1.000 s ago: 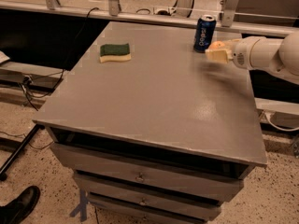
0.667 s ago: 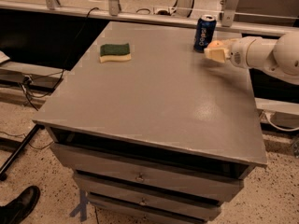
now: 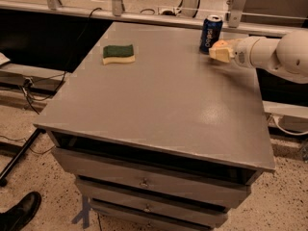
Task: Move orange near pepsi can
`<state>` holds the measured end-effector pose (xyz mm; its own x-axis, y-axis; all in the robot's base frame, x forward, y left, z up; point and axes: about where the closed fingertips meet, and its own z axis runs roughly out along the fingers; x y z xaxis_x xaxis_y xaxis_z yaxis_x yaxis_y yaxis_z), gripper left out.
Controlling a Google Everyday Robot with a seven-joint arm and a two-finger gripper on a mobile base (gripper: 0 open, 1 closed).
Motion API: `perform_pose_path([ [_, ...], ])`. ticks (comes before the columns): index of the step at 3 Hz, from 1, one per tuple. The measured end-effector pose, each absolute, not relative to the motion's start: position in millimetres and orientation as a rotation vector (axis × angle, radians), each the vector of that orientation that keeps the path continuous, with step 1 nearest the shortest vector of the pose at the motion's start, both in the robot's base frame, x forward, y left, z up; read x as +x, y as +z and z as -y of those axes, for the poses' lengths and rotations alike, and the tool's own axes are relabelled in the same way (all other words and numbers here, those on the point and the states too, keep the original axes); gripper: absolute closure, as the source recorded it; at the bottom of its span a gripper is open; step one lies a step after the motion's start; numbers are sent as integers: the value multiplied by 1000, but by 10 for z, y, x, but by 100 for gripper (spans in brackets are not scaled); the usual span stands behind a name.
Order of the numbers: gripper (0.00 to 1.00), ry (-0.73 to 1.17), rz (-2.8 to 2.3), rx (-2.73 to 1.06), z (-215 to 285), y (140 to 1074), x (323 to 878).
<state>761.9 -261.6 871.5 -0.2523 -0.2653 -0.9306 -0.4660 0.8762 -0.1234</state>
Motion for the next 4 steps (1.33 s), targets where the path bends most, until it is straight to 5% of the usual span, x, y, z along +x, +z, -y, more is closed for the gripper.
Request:
perform_pose_path([
  [1, 13, 219, -1849, -550, 2590, 8701, 7658],
  [2, 0, 232, -1850, -560, 2554, 8689, 7671],
  [4, 0, 246, -1838, -603, 2511, 8805, 7583],
])
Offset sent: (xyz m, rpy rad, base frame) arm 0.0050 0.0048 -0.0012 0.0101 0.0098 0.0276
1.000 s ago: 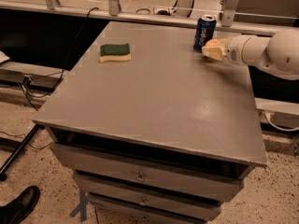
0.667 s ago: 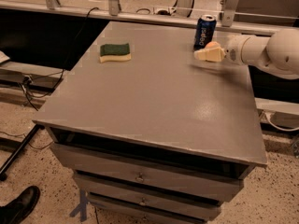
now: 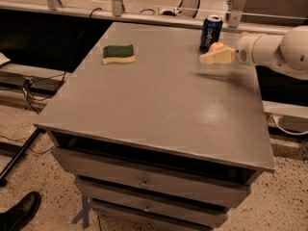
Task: Move orange near pepsi can
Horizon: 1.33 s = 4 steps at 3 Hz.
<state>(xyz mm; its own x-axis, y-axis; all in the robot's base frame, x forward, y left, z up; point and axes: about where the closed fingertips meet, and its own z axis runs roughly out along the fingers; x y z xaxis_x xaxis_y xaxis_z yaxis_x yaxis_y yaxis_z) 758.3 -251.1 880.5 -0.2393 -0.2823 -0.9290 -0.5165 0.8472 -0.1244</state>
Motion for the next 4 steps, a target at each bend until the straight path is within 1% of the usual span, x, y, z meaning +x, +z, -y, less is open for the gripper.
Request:
perform_pose_path([
  [1, 0, 269, -1793, -636, 2668, 9111, 7355],
  [2, 0, 313, -1758, -723, 2862, 9471, 6837],
  [3, 0, 354, -1746, -847, 2877, 9729, 6397],
  [4, 0, 431, -1767, -933, 2723, 9626, 6203],
])
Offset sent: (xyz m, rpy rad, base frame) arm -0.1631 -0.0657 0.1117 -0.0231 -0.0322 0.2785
